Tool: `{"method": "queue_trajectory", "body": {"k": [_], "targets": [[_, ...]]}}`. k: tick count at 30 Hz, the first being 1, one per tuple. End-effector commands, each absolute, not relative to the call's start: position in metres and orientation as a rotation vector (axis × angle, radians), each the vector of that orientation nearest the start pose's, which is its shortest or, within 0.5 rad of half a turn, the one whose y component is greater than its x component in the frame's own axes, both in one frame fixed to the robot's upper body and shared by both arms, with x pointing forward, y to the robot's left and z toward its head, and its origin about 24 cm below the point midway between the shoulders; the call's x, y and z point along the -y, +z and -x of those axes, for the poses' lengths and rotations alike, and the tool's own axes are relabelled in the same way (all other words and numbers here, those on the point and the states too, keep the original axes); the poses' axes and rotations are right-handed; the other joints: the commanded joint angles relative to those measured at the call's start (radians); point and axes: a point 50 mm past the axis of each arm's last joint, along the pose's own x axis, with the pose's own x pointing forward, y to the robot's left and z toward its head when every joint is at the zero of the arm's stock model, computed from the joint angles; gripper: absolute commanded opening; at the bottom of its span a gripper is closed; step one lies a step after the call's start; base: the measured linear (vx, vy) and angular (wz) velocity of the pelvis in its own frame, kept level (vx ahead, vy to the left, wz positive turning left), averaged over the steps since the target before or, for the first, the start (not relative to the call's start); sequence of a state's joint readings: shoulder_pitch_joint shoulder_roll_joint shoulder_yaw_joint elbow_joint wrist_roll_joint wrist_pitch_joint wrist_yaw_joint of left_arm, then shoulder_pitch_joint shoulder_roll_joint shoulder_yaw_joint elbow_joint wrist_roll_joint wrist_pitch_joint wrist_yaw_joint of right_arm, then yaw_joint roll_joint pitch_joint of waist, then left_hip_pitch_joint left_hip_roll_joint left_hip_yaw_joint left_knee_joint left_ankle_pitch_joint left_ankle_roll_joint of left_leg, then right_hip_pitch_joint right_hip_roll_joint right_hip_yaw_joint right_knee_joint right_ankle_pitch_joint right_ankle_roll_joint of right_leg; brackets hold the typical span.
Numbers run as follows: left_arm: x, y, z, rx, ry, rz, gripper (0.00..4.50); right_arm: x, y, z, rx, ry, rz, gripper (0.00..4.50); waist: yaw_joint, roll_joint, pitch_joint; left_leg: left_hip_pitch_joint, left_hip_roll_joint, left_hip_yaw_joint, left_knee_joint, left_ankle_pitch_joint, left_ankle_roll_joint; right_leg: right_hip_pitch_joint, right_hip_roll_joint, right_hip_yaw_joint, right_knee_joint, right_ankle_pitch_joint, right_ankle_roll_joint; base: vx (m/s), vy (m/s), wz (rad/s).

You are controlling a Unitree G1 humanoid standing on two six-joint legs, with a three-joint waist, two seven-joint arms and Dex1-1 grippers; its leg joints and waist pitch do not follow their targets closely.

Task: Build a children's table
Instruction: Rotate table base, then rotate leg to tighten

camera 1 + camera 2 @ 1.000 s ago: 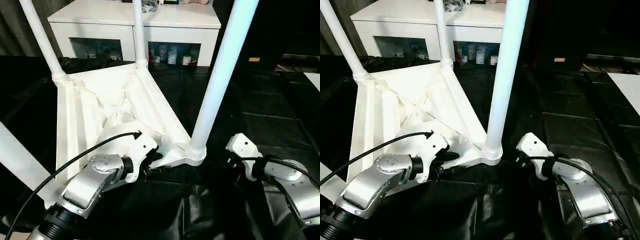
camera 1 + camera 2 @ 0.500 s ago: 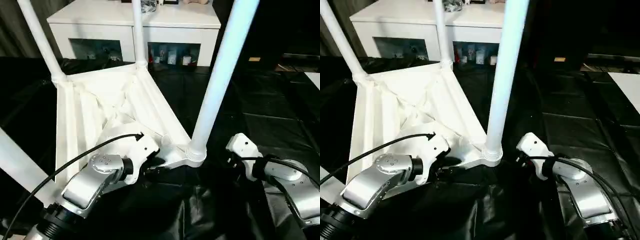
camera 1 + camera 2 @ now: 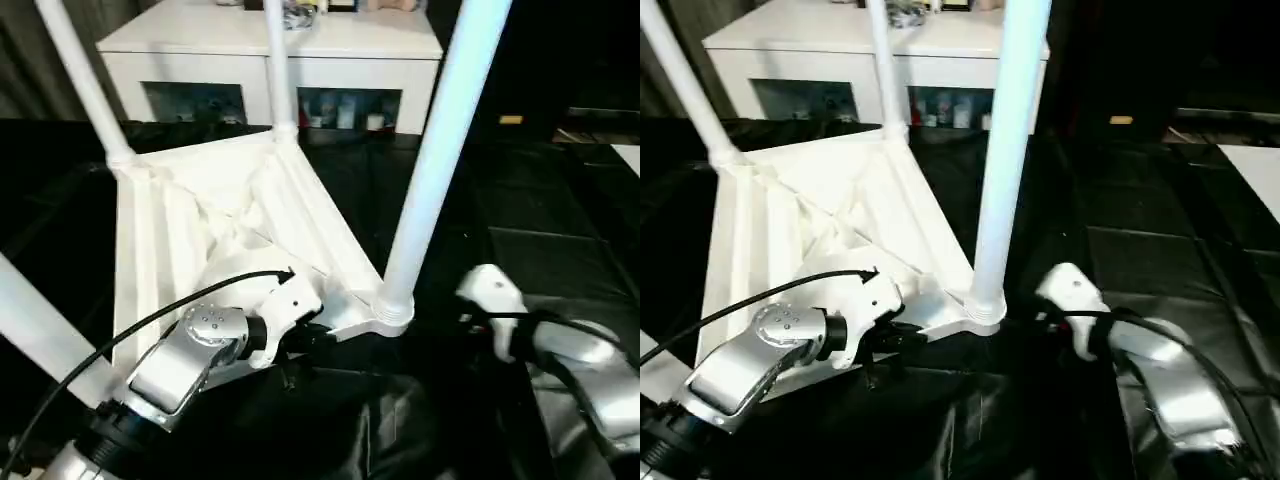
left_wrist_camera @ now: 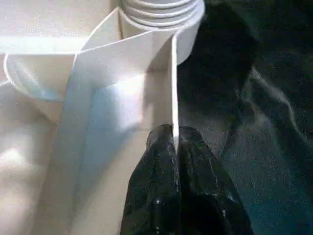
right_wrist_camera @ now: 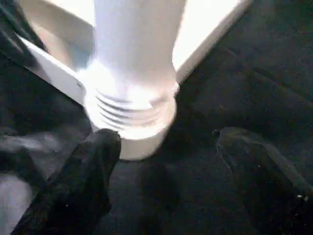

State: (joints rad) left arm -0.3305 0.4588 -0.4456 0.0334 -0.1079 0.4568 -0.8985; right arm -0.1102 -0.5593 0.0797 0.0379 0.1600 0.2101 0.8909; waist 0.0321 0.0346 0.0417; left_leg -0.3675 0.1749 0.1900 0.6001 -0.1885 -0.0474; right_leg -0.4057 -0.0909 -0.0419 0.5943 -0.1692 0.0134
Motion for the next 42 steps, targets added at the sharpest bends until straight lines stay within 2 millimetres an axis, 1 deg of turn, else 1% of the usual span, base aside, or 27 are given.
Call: {"method": "queue_trajectory", "body": {"k": [1, 2, 3, 4, 5, 6, 7, 9, 10, 11, 12, 13, 15, 17, 19, 20, 22, 24, 26, 28, 30, 31, 35, 37, 38, 41, 42], "targets": [[-0.11, 0.031, -0.255, -0.53, -1.313, -0.396, 0.0, 0.203, 0.065, -0.25, -0.289, 0.954, 0.253, 3.86, 0.001, -0.025, -0.047, 0.005, 0.04, -0.025, -0.08, -0.351, 0.055, 0.031, -0.041, 0.028, -0.095, -0.481, -0.123, 0.0, 0.0, 0.0], [-0.11, 0.032, -0.255, -0.505, -1.375, -0.425, 0.0, 0.199, 0.066, -0.247, -0.287, 1.008, 0.199, 3.99, 0.001, -0.026, -0.046, 0.007, 0.039, -0.024, -0.08, -0.357, 0.059, 0.029, -0.041, 0.028, -0.1, -0.501, -0.117, 0.0, 0.0, 0.0], [-0.109, 0.033, -0.255, -0.494, -1.391, -0.426, 0.0, 0.197, 0.066, -0.246, -0.287, 1.027, 0.186, 4.2, 0.003, -0.022, -0.047, 0.01, 0.041, -0.026, -0.081, -0.36, 0.055, 0.027, -0.042, 0.028, -0.098, -0.509, -0.116, 0.0, 0.0, 0.0], [-0.107, 0.035, -0.257, -0.479, -1.402, -0.423, 0.0, 0.194, 0.065, -0.246, -0.289, 1.055, 0.186, 4.2, 0.002, -0.021, -0.046, 0.009, 0.043, -0.026, -0.082, -0.364, 0.049, 0.026, -0.042, 0.028, -0.098, -0.511, -0.117, 0.0, 0.0, 0.0], [-0.107, 0.036, -0.257, -0.478, -1.403, -0.423, 0.0, 0.193, 0.065, -0.246, -0.289, 1.058, 0.187, 4.23, 0.002, -0.025, -0.046, 0.01, 0.044, -0.025, -0.082, -0.368, 0.046, 0.025, -0.042, 0.028, -0.099, -0.516, -0.118, 0.0, 0.0, 0.0], [-0.106, 0.037, -0.258, -0.471, -1.403, -0.423, 0.0, 0.192, 0.064, -0.246, -0.291, 1.07, 0.197, 4.32, 0.008, -0.021, -0.044, 0.021, 0.046, -0.023, -0.081, -0.383, 0.034, 0.016, -0.042, 0.03, -0.1, -0.527, -0.127, 0.0, 0.0, 0.0], [-0.106, 0.039, -0.259, -0.467, -1.41, -0.426, 0.0, 0.19, 0.063, -0.246, -0.296, 1.077, 0.211, 4.32, 0.008, -0.021, -0.043, 0.022, 0.046, -0.023, -0.081, -0.388, 0.03, 0.015, -0.043, 0.03, -0.102, -0.532, -0.13, 0.0, 0.0, 0.0], [-0.105, 0.042, -0.261, -0.455, -1.409, -0.434, 0.0, 0.187, 0.06, -0.25, -0.299, 1.073, 0.245, 4.42, 0.008, -0.025, -0.043, 0.016, 0.046, -0.025, -0.085, -0.388, 0.022, 0.02, -0.045, 0.029, -0.099, -0.541, -0.127, 0.0, 0.0, 0.0], [-0.105, 0.043, -0.264, -0.438, -1.422, -0.451, 0.0, 0.183, 0.056, -0.255, -0.3, 1.068, 0.291, 4.42, 0.008, -0.022, -0.043, 0.014, 0.045, -0.026, -0.085, -0.392, 0.015, 0.019, -0.047, 0.028, -0.1, -0.553, -0.12, 0.0, 0.0, 0.0], [-0.105, 0.044, -0.265, -0.428, -1.428, -0.453, 0.0, 0.181, 0.054, -0.258, -0.306, 1.073, 0.314, 4.42, 0.005, -0.023, -0.043, 0.014, 0.043, -0.026, -0.085, -0.397, 0.012, 0.018, -0.047, 0.027, -0.101, -0.563, -0.119, 0.0, 0.0, 0.0], [-0.106, 0.044, -0.265, -0.422, -1.434, -0.456, 0.0, 0.179, 0.052, -0.26, -0.312, 1.079, 0.331, 4.42, 0.007, -0.023, -0.045, 0.016, 0.043, -0.026, -0.084, -0.397, 0.009, 0.019, -0.047, 0.029, -0.101, -0.56, -0.116, 0.0, 0.0, 0.0], [-0.106, 0.044, -0.266, -0.421, -1.435, -0.463, 0.0, 0.178, 0.051, -0.261, -0.315, 1.082, 0.341, 4.42, 0.009, -0.022, -0.045, 0.019, 0.044, -0.026, -0.083, -0.399, 0.009, 0.015, -0.047, 0.03, -0.102, -0.559, -0.117, 0.0, 0.0, 0.0], [-0.108, 0.043, -0.267, -0.421, -1.437, -0.461, 0.0, 0.175, 0.05, -0.265, -0.319, 1.096, 0.323, 4.42, 0.009, -0.025, -0.044, 0.017, 0.043, -0.026, -0.083, -0.405, 0.012, 0.017, -0.049, 0.03, -0.101, -0.565, -0.12, 0.0, 0.0, 0.0], [-0.109, 0.043, -0.268, -0.422, -1.434, -0.47, 0.0, 0.175, 0.051, -0.266, -0.318, 1.099, 0.317, 4.42, 0.011, -0.025, -0.044, 0.016, 0.044, -0.026, -0.084, -0.398, 0.015, 0.019, -0.049, 0.031, -0.101, -0.563, -0.117, 0.0, 0.0, 0.0], [-0.11, 0.043, -0.27, -0.426, -1.427, -0.478, 0.0, 0.175, 0.053, -0.269, -0.307, 1.093, 0.301, 4.07, 0.014, -0.03, -0.044, 0.013, 0.045, -0.025, -0.086, -0.384, 0.019, 0.021, -0.048, 0.031, -0.099, -0.546, -0.117, 0.0, 0.0, 0.0], [-0.111, 0.043, -0.27, -0.426, -1.426, -0.478, 0.0, 0.175, 0.053, -0.27, -0.306, 1.092, 0.299, 4.07, 0.015, -0.028, -0.045, 0.011, 0.046, -0.027, -0.086, -0.378, 0.019, 0.023, -0.05, 0.031, -0.095, -0.539, -0.123, 0.0, 0.0, 0.0], [-0.111, 0.043, -0.27, -0.426, -1.421, -0.47, 0.0, 0.175, 0.054, -0.27, -0.3, 1.09, 0.28, 3.92, 0.017, -0.027, -0.044, 0.014, 0.046, -0.026, -0.086, -0.382, 0.018, 0.021, -0.05, 0.032, -0.097, -0.542, -0.122, 0.0, 0.0, 0.0], [-0.113, 0.042, -0.271, -0.428, -1.42, -0.461, 0.0, 0.176, 0.054, -0.272, -0.29, 1.096, 0.264, 3.72, 0.016, -0.03, -0.043, 0.013, 0.045, -0.026, -0.086, -0.388, 0.017, 0.021, -0.05, 0.03, -0.098, -0.564, -0.118, 0.0, 0.0, 0.0], [-0.114, 0.041, -0.271, -0.432, -1.422, -0.455, 0.0, 0.178, 0.053, -0.271, -0.291, 1.102, 0.265, 3.67, 0.015, -0.03, -0.042, 0.014, 0.045, -0.026, -0.085, -0.396, 0.016, 0.019, -0.051, 0.03, -0.102, -0.584, -0.111, 0.0, 0.0, 0.0], [-0.115, 0.039, -0.271, -0.434, -1.42, -0.457, 0.0, 0.178, 0.052, -0.27, -0.294, 1.111, 0.248, 3.39, 0.015, -0.03, -0.041, 0.014, 0.045, -0.027, -0.086, -0.402, 0.015, 0.018, -0.051, 0.03, -0.104, -0.603, -0.105, 0.0, 0.0, 0.0], [-0.116, 0.039, -0.271, -0.437, -1.423, -0.455, 0.0, 0.178, 0.052, -0.27, -0.294, 1.115, 0.242, 3.28, 0.014, -0.032, -0.041, 0.013, 0.044, -0.028, -0.086, -0.402, 0.015, 0.018, -0.052, 0.029, -0.105, -0.623, -0.094, 0.0, 0.0, 0.0], [-0.116, 0.039, -0.27, -0.438, -1.424, -0.453, 0.0, 0.177, 0.051, -0.269, -0.296, 1.117, 0.236, 3.28, 0.014, -0.03, -0.042, 0.014, 0.044, -0.029, -0.085, -0.401, 0.015, 0.017, -0.052, 0.029, -0.105, -0.622, -0.093, 0.0, 0.0, 0.0], [-0.117, 0.037, -0.27, -0.447, -1.416, -0.448, 0.0, 0.176, 0.047, -0.268, -0.308, 1.105, 0.214, 2.9, 0.013, -0.031, -0.04, 0.014, 0.044, -0.029, -0.086, -0.406, 0.013, 0.015, -0.052, 0.028, -0.108, -0.636, -0.091, 0.0, 0.0, 0.0], [-0.116, 0.031, -0.274, -0.477, -1.356, -0.455, 0.0, 0.176, 0.034, -0.273, -0.348, 0.97, 0.231, 2.79, 0.009, -0.03, -0.038, 0.014, 0.043, -0.029, -0.087, -0.415, 0.008, 0.012, -0.049, 0.027, -0.11, -0.641, -0.089, 0.0, 0.0, 0.0], [-0.115, 0.029, -0.277, -0.481, -1.315, -0.448, 0.0, 0.175, 0.029, -0.276, -0.354, 0.9, 0.229, 2.74, -0.002, -0.031, -0.034, 0.016, 0.038, -0.031, -0.084, -0.443, -0.005, 0.008, -0.05, 0.021, -0.117, -0.701, -0.072, 0.0, 0.0, 0.0], [-0.112, 0.028, -0.281, -0.475, -1.277, -0.434, 0.0, 0.172, 0.025, -0.277, -0.356, 0.849, 0.208, 2.71, -0.012, -0.031, -0.032, 0.021, 0.034, -0.038, -0.082, -0.486, -0.017, 0.005, -0.05, 0.01, -0.128, -0.771, -0.041, -0.018, 0.007, -0.02], [-0.099, 0.026, -0.291, -0.459, -1.177, -0.408, 0.0, 0.158, 0.018, -0.281, -0.354, 0.731, 0.164, 2.7, -0.021, -0.023, -0.031, 0.031, 0.032, -0.044, -0.08, -0.53, -0.023, 0.003, -0.049, -0.007, -0.144, -0.798, -0.022, -0.053, 0.02, -0.06]]}}
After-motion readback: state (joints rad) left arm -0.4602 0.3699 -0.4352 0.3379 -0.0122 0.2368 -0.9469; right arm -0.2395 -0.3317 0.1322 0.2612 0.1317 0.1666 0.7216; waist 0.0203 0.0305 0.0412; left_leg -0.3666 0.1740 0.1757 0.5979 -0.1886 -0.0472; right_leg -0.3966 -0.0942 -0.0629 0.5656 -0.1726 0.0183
